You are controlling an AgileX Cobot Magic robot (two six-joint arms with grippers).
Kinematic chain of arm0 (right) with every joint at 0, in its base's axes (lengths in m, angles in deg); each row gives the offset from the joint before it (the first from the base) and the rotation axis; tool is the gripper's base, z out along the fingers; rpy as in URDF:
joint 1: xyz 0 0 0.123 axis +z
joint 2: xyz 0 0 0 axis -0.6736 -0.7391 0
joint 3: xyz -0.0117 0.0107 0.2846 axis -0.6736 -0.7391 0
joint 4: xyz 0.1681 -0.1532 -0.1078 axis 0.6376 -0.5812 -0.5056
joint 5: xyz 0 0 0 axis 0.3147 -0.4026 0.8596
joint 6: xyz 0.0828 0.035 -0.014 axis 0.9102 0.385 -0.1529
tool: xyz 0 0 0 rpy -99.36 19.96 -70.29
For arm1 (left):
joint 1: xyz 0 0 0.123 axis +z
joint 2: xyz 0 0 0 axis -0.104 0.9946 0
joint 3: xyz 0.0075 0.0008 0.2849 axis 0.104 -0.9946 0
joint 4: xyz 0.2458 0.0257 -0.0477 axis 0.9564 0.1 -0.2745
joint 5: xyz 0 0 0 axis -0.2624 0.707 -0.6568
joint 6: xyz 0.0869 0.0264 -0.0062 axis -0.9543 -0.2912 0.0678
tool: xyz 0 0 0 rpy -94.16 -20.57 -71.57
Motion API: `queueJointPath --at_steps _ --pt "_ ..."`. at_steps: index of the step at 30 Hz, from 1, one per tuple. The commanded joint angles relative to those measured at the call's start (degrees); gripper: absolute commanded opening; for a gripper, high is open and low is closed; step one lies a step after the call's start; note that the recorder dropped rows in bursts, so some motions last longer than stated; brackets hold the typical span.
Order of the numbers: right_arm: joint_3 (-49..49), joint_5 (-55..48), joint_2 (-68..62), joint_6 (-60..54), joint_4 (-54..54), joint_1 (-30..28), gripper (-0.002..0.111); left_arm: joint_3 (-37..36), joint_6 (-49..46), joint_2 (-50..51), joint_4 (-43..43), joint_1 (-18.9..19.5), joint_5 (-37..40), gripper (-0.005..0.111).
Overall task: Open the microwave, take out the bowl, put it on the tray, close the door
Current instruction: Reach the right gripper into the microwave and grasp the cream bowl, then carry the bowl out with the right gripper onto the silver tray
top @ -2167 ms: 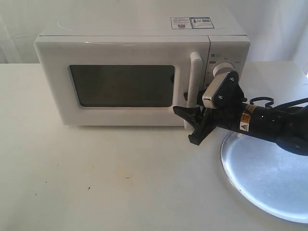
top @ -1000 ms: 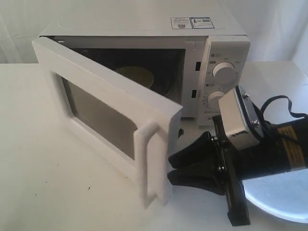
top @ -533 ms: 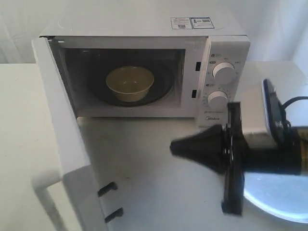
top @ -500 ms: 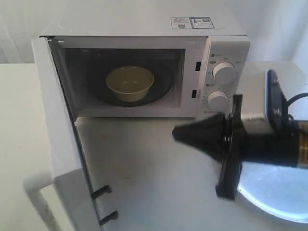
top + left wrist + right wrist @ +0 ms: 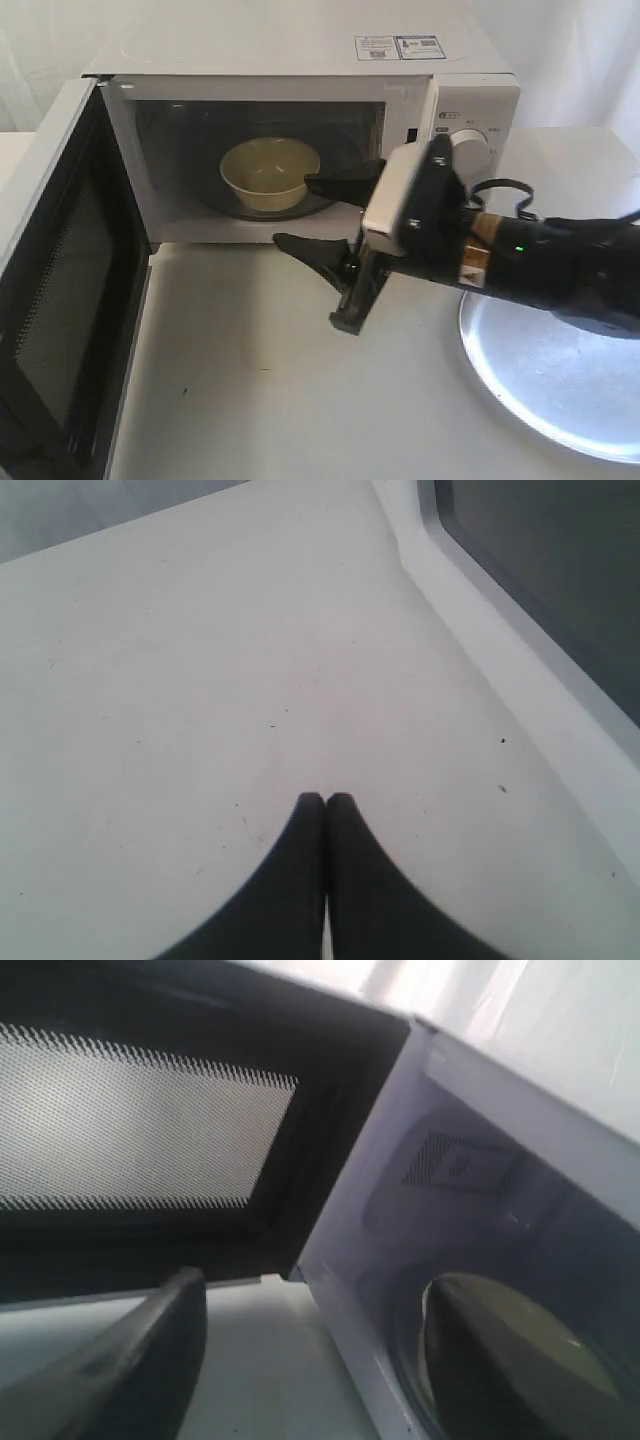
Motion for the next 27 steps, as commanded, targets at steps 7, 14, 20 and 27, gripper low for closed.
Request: queueJointPath --at_steps 7,14,20,27 --pt "23.1 -17.4 -18.6 -4.5 6.9 5.0 0.062 0.2 0.3 -0.1 -0.2 -0.2 0.1 0.0" --pt "35.2 -30.7 -25.1 -5.3 7.0 6.6 0.062 0.2 0.3 -0.1 -0.2 -0.2 0.1 0.0" --pt "41.8 -38.7 -30.0 -5.3 6.2 8.1 0.021 0.2 0.3 -0.1 -0.2 -0.2 0.1 0.0" --pt "34.5 -51.0 -15.3 22.1 -8.9 16.4 0.0 0.2 0.3 -0.1 -0.2 -0.2 0.1 0.0"
